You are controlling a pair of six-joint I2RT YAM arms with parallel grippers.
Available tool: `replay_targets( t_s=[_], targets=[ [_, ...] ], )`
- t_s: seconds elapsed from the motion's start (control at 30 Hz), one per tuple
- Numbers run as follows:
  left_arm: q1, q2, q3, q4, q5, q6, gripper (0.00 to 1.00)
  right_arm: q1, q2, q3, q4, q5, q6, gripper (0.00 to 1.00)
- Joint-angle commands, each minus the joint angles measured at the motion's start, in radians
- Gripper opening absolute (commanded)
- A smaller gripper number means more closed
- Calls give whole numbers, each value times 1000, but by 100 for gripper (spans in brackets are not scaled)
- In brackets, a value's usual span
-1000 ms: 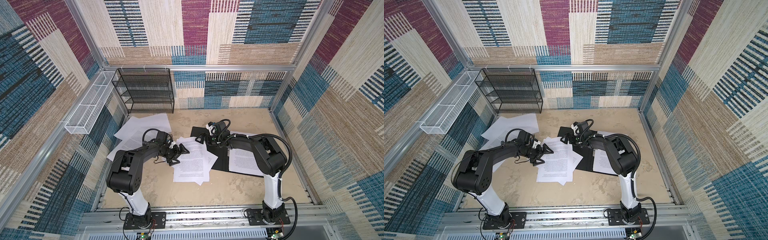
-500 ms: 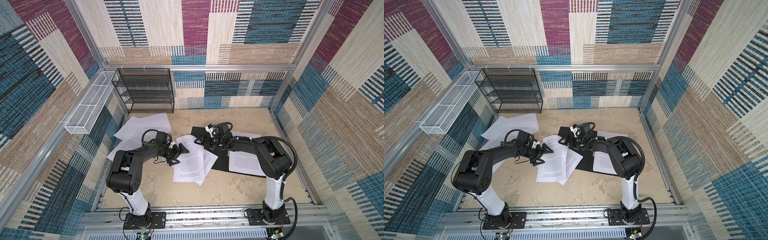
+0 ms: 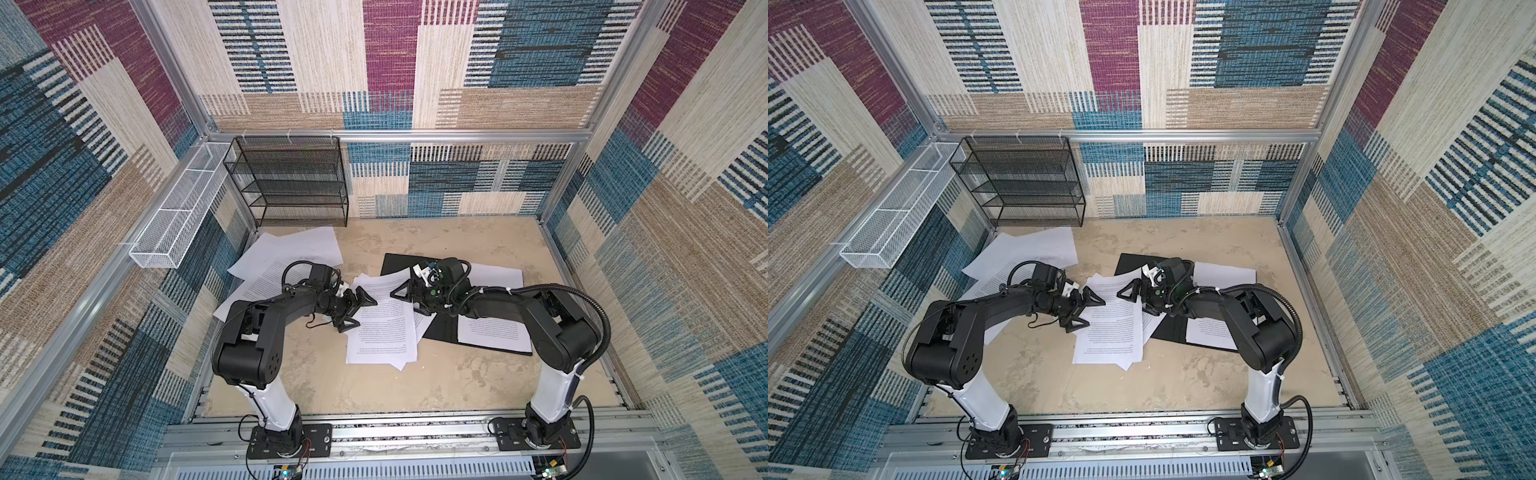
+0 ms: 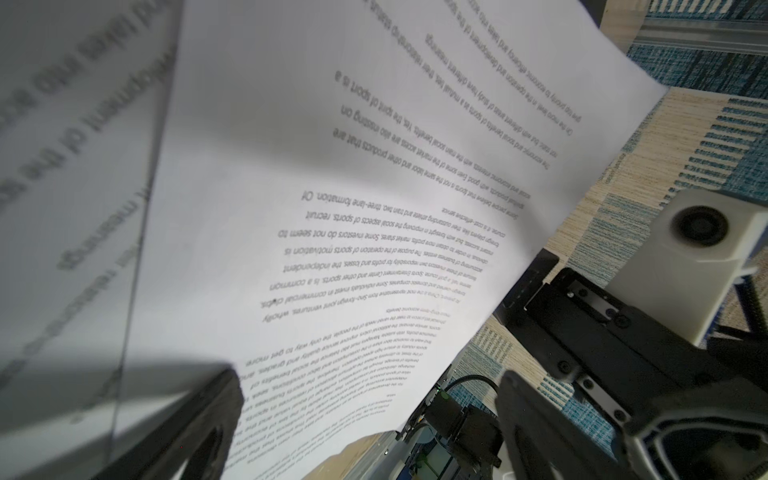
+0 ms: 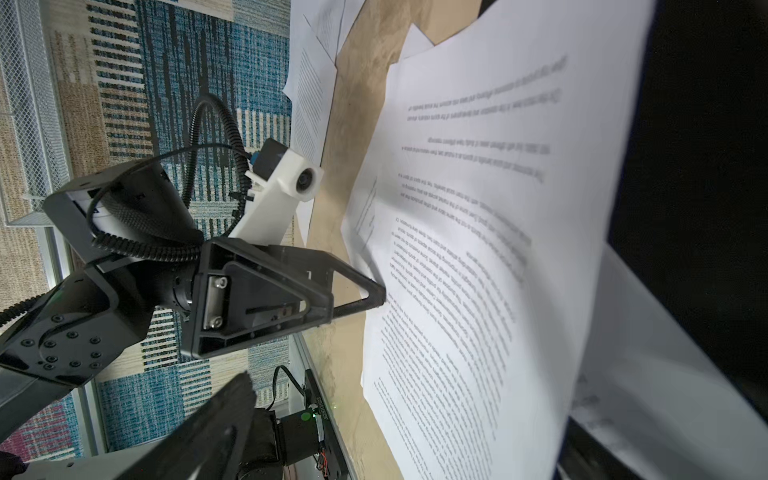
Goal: Put the files into the folder
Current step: 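Move the right gripper to the text pile and grasp the top page, then lift the text page and carry it onto the folder clip with the right gripper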
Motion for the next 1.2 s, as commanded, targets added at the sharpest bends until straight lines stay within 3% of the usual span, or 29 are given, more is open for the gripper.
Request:
replay_targets(
  t_s=[0.0, 0.17, 0.27, 0.37, 0.8, 1.07, 1.17],
  targets=[
    [7, 16, -20, -101, -197, 7, 99, 16, 11, -31, 111, 65, 99, 85],
    [16, 3, -35, -98, -194, 4, 99, 18, -69, -117, 158, 227, 205, 73],
    [22, 6, -35, -95, -191, 7, 99, 24, -70, -137, 194, 245, 248, 61],
    [27, 10, -37, -89, -189, 6, 99, 39, -60, -145, 212, 253, 272, 57],
    [40, 9, -47, -59, -121, -4, 99, 57, -38, -121, 100, 312, 280, 29],
    [41, -20, -13, -42, -39, -12, 99, 63, -53, -78, 10, 357, 225, 0],
    [41, -58, 43, -70, 12, 9, 99, 62, -51, -18, -17, 322, 161, 0]
  ],
)
